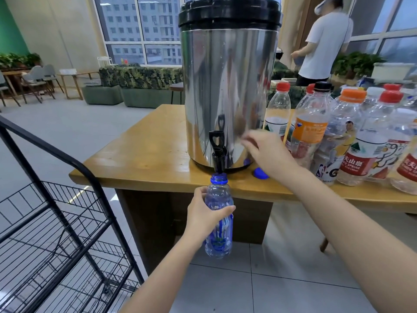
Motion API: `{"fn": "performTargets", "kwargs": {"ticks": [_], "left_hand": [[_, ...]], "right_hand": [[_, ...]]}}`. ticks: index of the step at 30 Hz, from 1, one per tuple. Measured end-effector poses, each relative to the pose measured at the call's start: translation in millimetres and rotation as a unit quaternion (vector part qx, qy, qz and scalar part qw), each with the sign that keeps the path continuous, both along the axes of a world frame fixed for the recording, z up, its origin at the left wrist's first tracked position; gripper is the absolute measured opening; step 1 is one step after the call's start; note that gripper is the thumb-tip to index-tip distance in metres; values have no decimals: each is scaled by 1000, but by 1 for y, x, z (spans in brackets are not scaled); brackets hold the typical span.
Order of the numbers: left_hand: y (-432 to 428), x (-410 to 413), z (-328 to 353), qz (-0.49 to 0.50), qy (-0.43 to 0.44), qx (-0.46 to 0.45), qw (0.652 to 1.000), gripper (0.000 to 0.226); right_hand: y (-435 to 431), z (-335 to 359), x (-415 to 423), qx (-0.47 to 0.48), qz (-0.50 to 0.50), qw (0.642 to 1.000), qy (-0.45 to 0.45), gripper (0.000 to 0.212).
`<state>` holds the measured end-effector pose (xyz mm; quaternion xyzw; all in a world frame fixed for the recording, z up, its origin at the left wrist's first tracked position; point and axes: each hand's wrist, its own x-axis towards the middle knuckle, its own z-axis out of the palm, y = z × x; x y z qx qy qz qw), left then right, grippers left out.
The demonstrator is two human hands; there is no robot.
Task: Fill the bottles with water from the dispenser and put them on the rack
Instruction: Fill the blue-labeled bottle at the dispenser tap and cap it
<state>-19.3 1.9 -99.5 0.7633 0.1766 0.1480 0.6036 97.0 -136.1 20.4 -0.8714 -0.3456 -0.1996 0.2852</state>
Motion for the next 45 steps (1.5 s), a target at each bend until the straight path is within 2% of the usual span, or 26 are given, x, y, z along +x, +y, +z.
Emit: {"fn": "performTargets", "kwargs": {"ticks": [2,4,8,12,32,35,39,45], "left_hand": [[-1,1,1,8,-1,-3,1000,75],[-1,1,0,12,-2,-3,1000,74],[-1,2,0,19,-1,5,1000,73],[1,2,1,22,2,5,1000,74],[-9,0,4,19,-35,-5,999,66],[-10,-1,1,26,-40,-7,999,68],[-9,-2,0,28,-36,-4,999,69],[-8,-4,0,26,-35,-22,999,68]], "right_hand": [[15,23,-21,58,87,994,31,29],[30,34,-34,40,117,991,51,36],[50,35,-33,-1,95,994,47,29],[55,32,-27,23,89,993,72,19],[42,32,-37,44,118,987,102,13],[36,30,-42,39,106,991,70,16],[31,26,-45,-4,32,997,-63,24],[26,10,-51,41,68,985,-151,21]]}}
